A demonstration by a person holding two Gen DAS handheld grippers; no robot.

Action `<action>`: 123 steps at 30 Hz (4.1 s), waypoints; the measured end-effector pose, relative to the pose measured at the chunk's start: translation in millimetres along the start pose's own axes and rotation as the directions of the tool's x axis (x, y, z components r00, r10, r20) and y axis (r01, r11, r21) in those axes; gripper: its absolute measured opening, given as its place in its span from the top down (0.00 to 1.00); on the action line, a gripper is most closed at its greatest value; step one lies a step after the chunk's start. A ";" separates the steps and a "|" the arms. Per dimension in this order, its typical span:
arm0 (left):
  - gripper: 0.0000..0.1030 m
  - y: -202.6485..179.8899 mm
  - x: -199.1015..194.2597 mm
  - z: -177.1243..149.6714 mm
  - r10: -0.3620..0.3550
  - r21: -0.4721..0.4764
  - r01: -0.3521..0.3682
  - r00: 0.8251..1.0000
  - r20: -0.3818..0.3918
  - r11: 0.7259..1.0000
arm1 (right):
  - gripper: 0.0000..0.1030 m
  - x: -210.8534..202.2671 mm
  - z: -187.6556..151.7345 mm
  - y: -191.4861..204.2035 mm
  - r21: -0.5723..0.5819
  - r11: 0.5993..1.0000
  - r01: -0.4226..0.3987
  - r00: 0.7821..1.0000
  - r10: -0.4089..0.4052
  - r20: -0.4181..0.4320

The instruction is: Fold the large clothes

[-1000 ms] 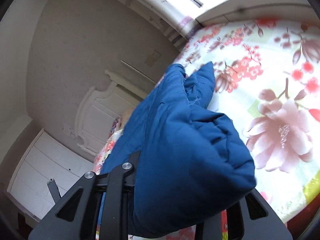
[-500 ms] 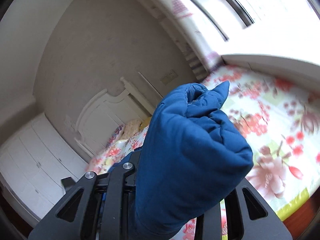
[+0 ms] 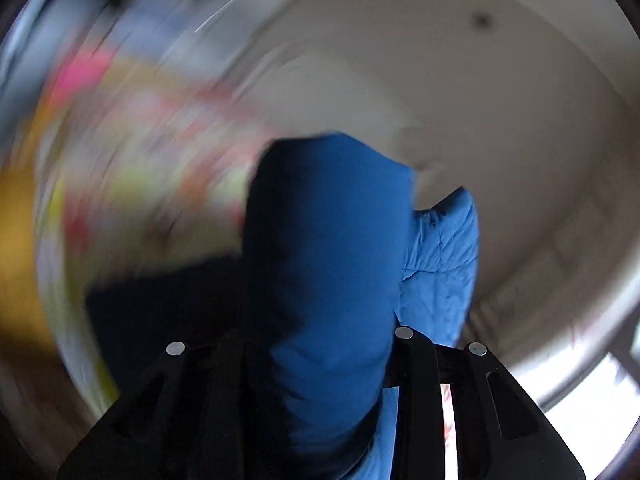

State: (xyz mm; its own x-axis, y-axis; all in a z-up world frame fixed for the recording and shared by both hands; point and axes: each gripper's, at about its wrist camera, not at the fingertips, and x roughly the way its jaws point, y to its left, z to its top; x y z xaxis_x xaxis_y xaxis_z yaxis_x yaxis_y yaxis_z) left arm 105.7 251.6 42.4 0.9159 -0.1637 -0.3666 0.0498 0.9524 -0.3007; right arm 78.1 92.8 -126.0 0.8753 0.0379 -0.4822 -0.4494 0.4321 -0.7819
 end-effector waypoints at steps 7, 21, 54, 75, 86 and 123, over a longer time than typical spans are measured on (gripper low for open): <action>0.06 -2.8 12.7 -17.7 -0.048 0.068 0.056 0.993 -0.109 0.996 | 0.53 10.5 -0.1 24.1 -0.026 0.998 0.065 0.998 -0.066 -0.015; 0.02 -189.6 236.4 -46.2 0.014 0.516 0.290 0.862 -0.507 0.806 | 0.45 -31.8 -22.2 44.4 -0.002 0.997 0.075 0.993 -0.075 0.090; 0.02 -133.2 252.2 -71.8 -0.041 0.381 0.207 0.915 -0.401 0.901 | 0.55 -50.9 -62.4 -26.6 0.271 0.902 -0.337 0.938 0.296 0.180; 0.02 -121.0 244.4 -66.8 0.105 0.388 0.025 0.945 -0.310 0.921 | 0.76 213.9 -132.0 -236.9 0.722 0.594 -0.355 0.881 0.471 0.046; 0.02 -114.2 247.5 -65.9 0.111 0.362 0.016 0.939 -0.327 0.932 | 0.76 186.6 -162.6 -300.1 0.828 0.481 -0.289 0.935 0.329 0.135; 0.02 -102.6 249.1 -63.9 0.084 0.301 0.026 0.934 -0.347 0.953 | 0.76 214.1 -74.2 -209.3 0.631 0.621 -0.465 0.810 0.586 0.020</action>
State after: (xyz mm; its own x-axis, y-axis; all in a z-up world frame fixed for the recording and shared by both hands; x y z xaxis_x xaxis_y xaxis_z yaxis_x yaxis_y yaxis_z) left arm 303.2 96.7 -74.3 0.7212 -0.1620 -0.6735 0.1916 0.9810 -0.0308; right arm 346.2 -56.4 -94.9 0.4489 0.3023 -0.8409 -0.5735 0.8191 -0.0117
